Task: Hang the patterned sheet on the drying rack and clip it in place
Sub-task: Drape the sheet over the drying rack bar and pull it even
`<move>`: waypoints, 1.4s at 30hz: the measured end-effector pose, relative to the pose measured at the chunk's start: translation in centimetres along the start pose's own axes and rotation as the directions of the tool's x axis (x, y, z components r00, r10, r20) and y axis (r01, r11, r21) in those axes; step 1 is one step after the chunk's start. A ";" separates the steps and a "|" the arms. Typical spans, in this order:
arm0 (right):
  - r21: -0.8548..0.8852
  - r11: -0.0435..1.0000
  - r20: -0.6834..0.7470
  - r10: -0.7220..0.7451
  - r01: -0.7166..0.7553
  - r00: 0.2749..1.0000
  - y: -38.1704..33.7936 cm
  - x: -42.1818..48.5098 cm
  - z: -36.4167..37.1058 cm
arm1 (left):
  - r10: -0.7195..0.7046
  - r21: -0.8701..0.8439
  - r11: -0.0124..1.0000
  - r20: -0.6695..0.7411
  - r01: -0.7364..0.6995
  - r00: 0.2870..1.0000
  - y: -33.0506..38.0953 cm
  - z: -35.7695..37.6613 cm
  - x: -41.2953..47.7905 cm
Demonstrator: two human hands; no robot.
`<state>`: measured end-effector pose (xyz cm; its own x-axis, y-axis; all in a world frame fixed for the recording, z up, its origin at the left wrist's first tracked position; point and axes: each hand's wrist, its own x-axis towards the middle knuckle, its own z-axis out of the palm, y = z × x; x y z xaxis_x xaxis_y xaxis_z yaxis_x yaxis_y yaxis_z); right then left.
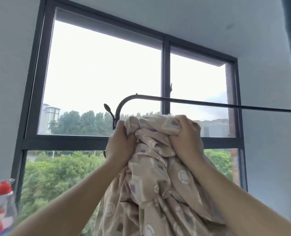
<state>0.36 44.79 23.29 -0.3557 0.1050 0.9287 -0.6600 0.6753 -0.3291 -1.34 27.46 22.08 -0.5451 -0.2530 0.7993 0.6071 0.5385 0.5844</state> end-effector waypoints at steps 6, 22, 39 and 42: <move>-0.019 0.995 0.015 0.100 -0.099 0.995 1.6 1.5 -1.2 | 0.074 0.144 0.984 0.194 -0.103 0.978 0.7 0.3 3.0; 0.117 0.858 0.278 0.454 -0.499 0.846 3.4 5.3 1.0 | -0.184 -0.214 0.953 0.156 0.215 0.970 -0.6 -4.5 9.6; 0.193 0.843 0.376 0.408 -0.501 0.832 2.5 4.3 0.5 | -0.021 -0.018 1.000 0.090 0.023 0.996 1.4 -2.3 9.2; 0.140 0.855 0.432 0.401 -0.499 0.808 3.2 3.2 0.5 | -0.042 -0.006 0.999 0.205 0.045 0.978 1.6 -1.9 9.4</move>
<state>-3.18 46.93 25.10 -0.8377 0.0400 0.5447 -0.4797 0.4228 -0.7689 -4.36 24.38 30.77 -0.6772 -0.1056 0.7282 0.5857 0.5216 0.6204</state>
